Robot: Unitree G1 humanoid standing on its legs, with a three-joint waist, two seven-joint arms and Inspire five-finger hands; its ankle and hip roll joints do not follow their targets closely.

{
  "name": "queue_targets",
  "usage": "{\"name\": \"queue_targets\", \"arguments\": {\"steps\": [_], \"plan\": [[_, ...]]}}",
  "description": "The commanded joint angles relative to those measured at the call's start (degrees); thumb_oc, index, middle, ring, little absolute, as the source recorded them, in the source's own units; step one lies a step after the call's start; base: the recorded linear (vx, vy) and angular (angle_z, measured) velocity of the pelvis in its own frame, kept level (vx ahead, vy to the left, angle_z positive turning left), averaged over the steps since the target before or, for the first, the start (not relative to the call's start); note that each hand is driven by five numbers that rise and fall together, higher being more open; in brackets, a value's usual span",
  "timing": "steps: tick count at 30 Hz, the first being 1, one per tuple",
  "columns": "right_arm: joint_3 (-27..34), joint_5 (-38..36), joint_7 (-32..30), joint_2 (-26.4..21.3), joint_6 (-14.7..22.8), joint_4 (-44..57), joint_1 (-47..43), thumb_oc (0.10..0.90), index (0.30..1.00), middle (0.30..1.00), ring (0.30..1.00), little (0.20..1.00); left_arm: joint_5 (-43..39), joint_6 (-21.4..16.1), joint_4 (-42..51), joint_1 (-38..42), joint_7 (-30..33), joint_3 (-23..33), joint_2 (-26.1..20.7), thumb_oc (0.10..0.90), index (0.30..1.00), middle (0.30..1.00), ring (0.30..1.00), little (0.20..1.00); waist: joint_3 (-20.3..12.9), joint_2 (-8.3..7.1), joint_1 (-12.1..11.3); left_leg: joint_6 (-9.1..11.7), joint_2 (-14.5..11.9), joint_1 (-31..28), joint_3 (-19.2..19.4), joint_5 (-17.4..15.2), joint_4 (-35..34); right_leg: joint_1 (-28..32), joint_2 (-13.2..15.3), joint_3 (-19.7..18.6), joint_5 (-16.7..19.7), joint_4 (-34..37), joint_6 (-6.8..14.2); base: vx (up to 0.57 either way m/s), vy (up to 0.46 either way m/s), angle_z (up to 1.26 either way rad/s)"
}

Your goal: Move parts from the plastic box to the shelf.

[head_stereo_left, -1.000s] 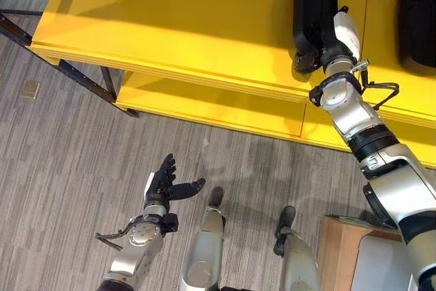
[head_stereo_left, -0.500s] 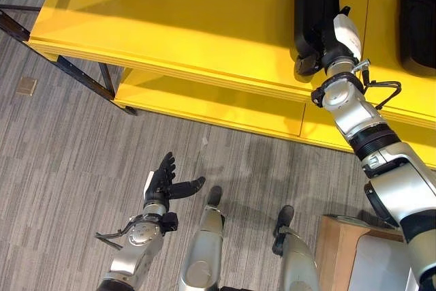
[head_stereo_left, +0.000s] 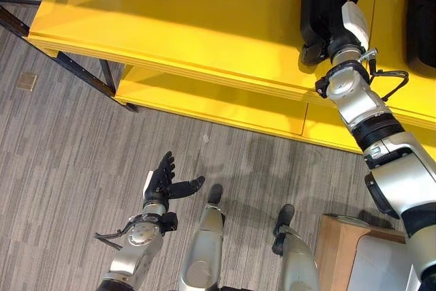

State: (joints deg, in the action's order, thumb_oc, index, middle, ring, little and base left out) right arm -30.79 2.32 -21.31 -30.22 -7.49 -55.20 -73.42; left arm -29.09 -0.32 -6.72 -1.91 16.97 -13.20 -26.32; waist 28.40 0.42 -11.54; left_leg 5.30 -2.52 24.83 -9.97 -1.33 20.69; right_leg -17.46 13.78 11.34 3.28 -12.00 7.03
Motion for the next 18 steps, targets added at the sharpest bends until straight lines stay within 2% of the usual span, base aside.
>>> {"name": "queue_targets", "arguments": {"steps": [1,10,11,12,13,14,18], "plan": [[-2.2,-0.9,-2.6,-3.8,2.8,-1.0,-10.0,0.4,0.3,0.3,0.3,0.3,-1.6,-5.5,5.7,-1.6,0.2,1.6,-4.8,0.9,1.0,1.0,1.0,1.0,-2.2,-0.3,-1.2,-3.8,2.2,1.2,5.2,-2.9,1.9,1.3,-1.9,1.2,-7.6,-5.1,-1.5,0.0,0.0,0.0],[-1.9,-2.4,-2.6,-3.4,3.0,-1.7,-10.3,0.4,0.3,0.3,0.3,0.3,-1.8,-5.7,5.7,-1.5,0.3,1.6,-5.0,0.9,1.0,1.0,1.0,1.0,-2.1,-0.35,-1.4,-3.9,2.3,1.6,5.0,-2.9,2.0,1.1,-2.0,1.2,-7.8,-5.3,-1.4,0.0,0.0,0.0],[-1.7,-3.3,-2.3,-2.9,3.1,-1.5,-10.1,0.592,0.569,0.569,0.569,0.569,-1.9,-5.6,5.6,-1.3,0.3,1.6,-4.9,0.9,1.0,1.0,1.0,1.0,-2.1,-0.36,-1.5,-3.9,2.4,1.6,5.0,-3.1,2.2,1.1,-2.0,1.2,-7.8,-5.4,-1.5,0.0,0.0,0.0],[-1.7,-3.3,-2.3,-2.9,3.1,-1.5,-10.2,0.645,0.643,0.643,0.643,0.643,-1.9,-5.6,5.6,-1.3,0.3,1.6,-4.9,0.9,1.0,1.0,1.0,1.0,-2.1,-0.36,-1.5,-3.9,2.4,1.6,5.0,-3.1,2.3,1.1,-2.0,1.2,-7.8,-5.4,-1.5,0.0,0.0,0.0],[-1.1,-4.7,-2.3,-2.5,3.3,-1.4,-10.0,0.796,0.855,0.855,0.855,0.855,-1.9,-5.6,5.6,-1.3,0.3,1.5,-5.0,0.9,1.0,1.0,1.0,1.0,-2.0,-0.36,-1.5,-3.9,2.3,1.7,4.9,-3.1,2.4,1.1,-2.0,1.1,-7.8,-5.5,-1.5,0.0,0.0,0.0],[0.3,-7.1,-2.3,-1.7,3.6,-0.8,-9.6,0.9,1.0,1.0,1.0,1.0,-2.0,-5.5,5.4,-1.3,0.5,1.5,-4.9,0.9,1.0,1.0,1.0,1.0,-2.0,-0.38,-1.5,-3.9,2.3,1.6,4.9,-3.2,2.4,1.1,-2.0,1.1,-7.9,-5.4,-1.5,0.0,0.0,0.0],[1.1,-9.6,-2.3,-0.1,4.3,0.1,-9.8,0.9,1.0,1.0,1.0,1.0,-2.1,-5.3,5.4,-1.1,0.4,1.3,-5.1,0.9,1.0,1.0,1.0,1.0,-1.9,-0.33,-1.5,-3.9,2.4,1.5,5.1,-3.3,2.5,1.1,-1.9,1.0,-8.0,-5.8,-1.6,0.0,0.0,0.0]]}}
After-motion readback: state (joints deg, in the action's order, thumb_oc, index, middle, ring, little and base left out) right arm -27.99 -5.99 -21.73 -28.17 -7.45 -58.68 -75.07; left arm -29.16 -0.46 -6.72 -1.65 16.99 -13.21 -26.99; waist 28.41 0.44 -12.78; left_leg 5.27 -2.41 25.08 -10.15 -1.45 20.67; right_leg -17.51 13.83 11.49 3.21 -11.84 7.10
